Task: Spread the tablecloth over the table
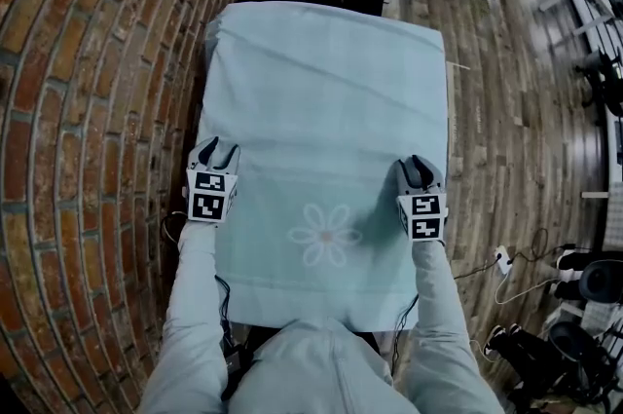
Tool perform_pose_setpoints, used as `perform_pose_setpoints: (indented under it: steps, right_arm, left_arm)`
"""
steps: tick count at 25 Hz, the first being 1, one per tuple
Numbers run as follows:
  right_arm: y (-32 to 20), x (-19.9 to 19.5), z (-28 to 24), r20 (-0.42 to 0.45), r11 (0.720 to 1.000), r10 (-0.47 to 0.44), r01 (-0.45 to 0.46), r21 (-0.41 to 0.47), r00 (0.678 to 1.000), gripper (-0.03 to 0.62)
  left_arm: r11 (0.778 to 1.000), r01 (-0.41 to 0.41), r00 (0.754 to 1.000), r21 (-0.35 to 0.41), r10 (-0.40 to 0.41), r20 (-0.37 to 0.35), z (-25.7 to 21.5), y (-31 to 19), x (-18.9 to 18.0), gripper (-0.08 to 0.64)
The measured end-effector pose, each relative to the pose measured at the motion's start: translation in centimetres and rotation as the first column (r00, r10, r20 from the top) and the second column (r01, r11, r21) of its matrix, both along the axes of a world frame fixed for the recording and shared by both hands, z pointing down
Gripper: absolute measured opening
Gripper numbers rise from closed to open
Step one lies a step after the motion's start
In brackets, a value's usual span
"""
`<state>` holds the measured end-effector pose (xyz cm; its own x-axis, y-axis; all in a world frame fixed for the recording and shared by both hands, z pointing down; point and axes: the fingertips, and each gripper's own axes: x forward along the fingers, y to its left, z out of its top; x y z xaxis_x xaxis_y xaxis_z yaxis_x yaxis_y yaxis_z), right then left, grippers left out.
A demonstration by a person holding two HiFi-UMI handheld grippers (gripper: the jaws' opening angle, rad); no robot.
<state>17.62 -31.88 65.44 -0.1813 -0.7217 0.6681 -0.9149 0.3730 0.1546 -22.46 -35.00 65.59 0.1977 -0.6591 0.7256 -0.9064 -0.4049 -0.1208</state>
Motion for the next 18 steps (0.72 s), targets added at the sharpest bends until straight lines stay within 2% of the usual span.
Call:
perform_pose_setpoints:
  steps: [10,18]
  right_arm:
    - [-5.9,-1.0,0.2,0.005,1.000,-0.010,0.010,-0.001,1.000,0.121]
    - [-8.2,-0.9,0.3,0.011,1.000,-0.006,0.006,0.000,1.000,0.123]
  left_arm:
    - [1.000,-0.002,1.000,0.020,0.001,0.005,-0.1,-5.4,-0.8,0.189]
    - [1.000,-0.001,1.000,0.030,0.000,0.016,-0.1,-7.8,-0.6,0.181]
